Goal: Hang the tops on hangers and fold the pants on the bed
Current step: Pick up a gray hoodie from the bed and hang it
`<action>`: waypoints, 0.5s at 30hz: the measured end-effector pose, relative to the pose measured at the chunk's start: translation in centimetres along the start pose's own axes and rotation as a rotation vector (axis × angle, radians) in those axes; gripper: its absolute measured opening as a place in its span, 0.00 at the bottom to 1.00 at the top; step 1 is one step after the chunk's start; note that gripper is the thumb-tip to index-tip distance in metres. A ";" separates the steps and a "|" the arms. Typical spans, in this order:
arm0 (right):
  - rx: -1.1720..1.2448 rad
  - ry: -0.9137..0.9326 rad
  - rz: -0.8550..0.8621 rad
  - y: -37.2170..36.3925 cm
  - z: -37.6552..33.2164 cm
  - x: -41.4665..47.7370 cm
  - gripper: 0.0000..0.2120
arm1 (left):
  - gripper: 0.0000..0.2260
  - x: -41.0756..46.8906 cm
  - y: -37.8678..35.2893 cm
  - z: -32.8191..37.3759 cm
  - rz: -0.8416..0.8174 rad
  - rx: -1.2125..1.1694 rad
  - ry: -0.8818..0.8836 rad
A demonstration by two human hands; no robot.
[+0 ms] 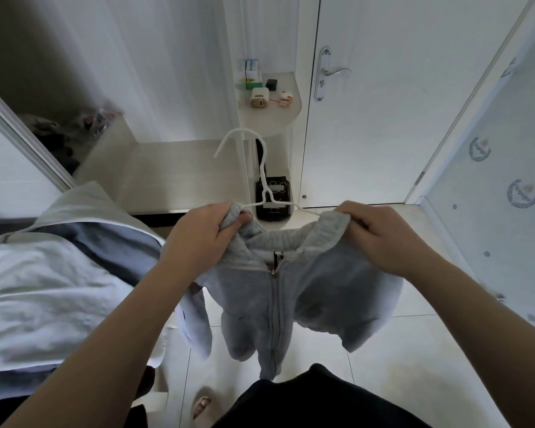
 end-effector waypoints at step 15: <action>-0.068 -0.017 -0.025 -0.2 0.4 1.0 0.10 | 0.18 0.5 3.0 -2.6 0.243 -0.088 0.133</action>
Point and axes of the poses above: each hand's wrist, its own x-axis towards the middle knuckle, its own y-axis out of the back of the hand, z = x × y, the point moved 9 cm from there along x, towards the middle knuckle, and after that the axes turned 12 degrees about -y, right-handed, at the moved point
